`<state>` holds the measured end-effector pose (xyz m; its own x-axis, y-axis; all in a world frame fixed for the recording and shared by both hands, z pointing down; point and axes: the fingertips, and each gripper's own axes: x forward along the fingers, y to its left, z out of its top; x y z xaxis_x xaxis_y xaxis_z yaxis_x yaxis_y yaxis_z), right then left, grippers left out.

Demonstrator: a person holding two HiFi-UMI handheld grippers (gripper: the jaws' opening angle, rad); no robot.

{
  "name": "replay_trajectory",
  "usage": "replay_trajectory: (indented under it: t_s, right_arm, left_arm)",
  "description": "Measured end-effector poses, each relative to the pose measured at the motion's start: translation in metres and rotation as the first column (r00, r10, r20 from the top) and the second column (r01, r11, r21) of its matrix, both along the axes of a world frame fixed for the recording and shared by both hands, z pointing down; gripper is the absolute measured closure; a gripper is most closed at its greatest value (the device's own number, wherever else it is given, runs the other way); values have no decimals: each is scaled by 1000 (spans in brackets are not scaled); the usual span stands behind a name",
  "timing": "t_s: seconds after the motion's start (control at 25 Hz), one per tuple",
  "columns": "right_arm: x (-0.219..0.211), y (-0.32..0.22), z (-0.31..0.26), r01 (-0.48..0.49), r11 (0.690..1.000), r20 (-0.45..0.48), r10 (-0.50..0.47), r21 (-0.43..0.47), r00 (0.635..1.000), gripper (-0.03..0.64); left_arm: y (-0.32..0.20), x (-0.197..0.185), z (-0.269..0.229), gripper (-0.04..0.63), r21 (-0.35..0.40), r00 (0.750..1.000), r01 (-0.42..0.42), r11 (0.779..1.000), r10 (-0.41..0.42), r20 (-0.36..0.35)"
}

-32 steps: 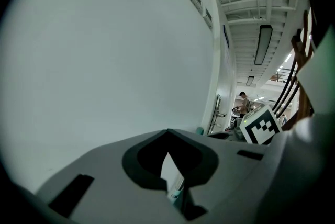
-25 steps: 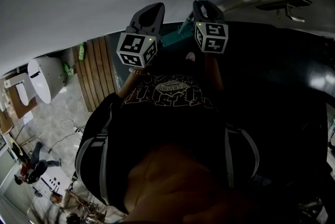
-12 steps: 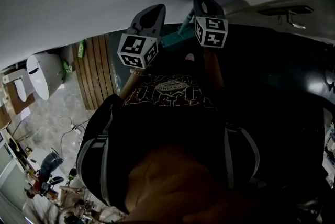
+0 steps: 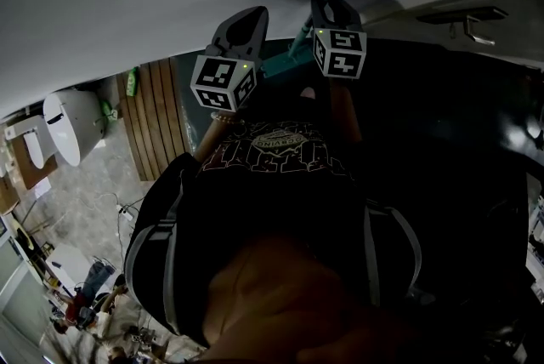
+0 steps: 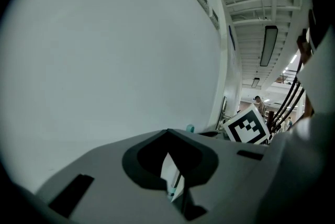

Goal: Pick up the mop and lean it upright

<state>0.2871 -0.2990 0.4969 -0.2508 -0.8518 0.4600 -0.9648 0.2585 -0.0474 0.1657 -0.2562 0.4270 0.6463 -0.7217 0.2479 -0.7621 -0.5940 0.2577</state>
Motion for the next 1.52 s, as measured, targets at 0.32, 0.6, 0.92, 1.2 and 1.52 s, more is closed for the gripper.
replay_trajectory:
  t_s: [0.32,0.6,0.92,1.2,1.52]
  right_arm:
    - [-3,1,0,22,1000,5,-22,-6,1000,499]
    - [0,8,-6,26,1000,21,-26,7,999,471]
    - [13,21,-15,13,1000,26,-13,16,1000,469]
    - [22,33,-30,-6,999,54,4,43,999,471]
    - [24,56,-49,23,996,94,-31,84,995,556]
  left_arm:
    - [0,3,0,557,-1,1000,-9,1000,9,-1]
    - [-1,9,2,557,-2,1000,-23,1000,23,1]
    - [0,19,1,557,5,999,-42,999,42,1]
    - [6,28,-2,556,10,998,-62,998,62,0]
    - [17,46,-6,557,20,995,-96,995,96,-1]
